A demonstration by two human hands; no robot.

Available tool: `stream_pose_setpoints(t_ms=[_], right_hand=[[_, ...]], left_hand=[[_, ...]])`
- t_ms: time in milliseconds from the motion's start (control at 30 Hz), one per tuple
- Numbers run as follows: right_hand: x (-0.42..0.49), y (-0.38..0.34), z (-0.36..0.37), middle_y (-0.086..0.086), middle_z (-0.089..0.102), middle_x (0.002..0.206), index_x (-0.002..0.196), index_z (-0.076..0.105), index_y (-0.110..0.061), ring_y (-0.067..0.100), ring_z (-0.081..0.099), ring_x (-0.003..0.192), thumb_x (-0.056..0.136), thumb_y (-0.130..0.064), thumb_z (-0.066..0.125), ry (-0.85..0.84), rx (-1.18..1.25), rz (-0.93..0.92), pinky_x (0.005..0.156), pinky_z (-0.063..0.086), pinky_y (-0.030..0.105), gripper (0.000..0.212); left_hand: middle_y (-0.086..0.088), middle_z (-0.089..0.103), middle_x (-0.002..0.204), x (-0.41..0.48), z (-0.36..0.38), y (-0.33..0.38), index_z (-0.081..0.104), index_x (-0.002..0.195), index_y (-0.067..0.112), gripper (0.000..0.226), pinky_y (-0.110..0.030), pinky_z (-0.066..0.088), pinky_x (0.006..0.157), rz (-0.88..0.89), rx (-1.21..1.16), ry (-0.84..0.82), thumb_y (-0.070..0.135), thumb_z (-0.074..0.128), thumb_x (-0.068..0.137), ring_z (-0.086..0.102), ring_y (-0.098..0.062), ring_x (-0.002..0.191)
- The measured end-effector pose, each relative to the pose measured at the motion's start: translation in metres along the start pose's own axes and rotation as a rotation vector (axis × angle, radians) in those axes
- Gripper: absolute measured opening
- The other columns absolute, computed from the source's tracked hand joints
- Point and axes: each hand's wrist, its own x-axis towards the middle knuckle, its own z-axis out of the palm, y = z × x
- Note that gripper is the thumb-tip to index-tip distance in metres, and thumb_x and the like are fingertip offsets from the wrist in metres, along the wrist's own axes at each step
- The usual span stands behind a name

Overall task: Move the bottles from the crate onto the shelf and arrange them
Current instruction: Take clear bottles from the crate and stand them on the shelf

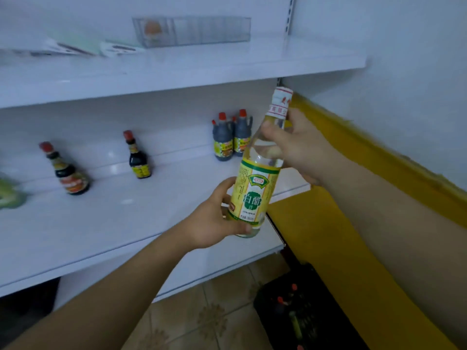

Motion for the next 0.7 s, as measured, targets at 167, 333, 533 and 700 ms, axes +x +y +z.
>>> stream_pose_setpoints(t_ms=[167,333,533,700], right_hand=[[0.019,-0.01,0.114,-0.001,0.063,0.109,0.11,0.049,-0.032,0.019,0.063,0.103,0.092,-0.033,0.059,-0.221,-0.067,-0.018,0.089,0.053,0.038,0.02],[0.031,-0.02,0.221,-0.011,0.06,0.106,0.107,0.043,-0.04,0.017,0.06,0.106,0.093,-0.038,0.056,-0.387,-0.089,-0.026,0.096,0.048,0.039,0.019],[0.03,-0.025,0.319,-0.012,0.056,0.096,0.118,0.045,-0.03,0.009,0.055,0.088,0.096,-0.035,0.051,-0.575,-0.146,-0.017,0.083,0.055,0.044,0.024],[0.033,-0.015,0.389,-0.017,0.058,0.096,0.114,0.049,-0.033,0.012,0.059,0.097,0.093,-0.032,0.057,-0.696,-0.148,-0.087,0.089,0.052,0.044,0.022]], left_hand=[[-0.001,0.058,0.115,-0.049,-0.078,-0.045,0.026,0.134,0.041,0.09,-0.024,0.056,0.077,-0.074,-0.074,0.122,0.002,0.078,0.071,0.065,-0.012,0.097],[0.0,0.056,0.116,-0.095,-0.149,-0.089,0.025,0.133,0.04,0.091,-0.024,0.056,0.076,-0.142,-0.12,0.256,-0.001,0.078,0.071,0.064,-0.011,0.096],[0.013,0.053,0.112,-0.146,-0.197,-0.138,0.021,0.127,0.042,0.09,-0.02,0.055,0.069,-0.243,-0.121,0.431,0.001,0.078,0.071,0.064,-0.006,0.094],[0.014,0.055,0.111,-0.17,-0.223,-0.176,0.018,0.129,0.039,0.091,-0.023,0.055,0.075,-0.31,-0.151,0.603,0.007,0.08,0.071,0.063,-0.006,0.096]])
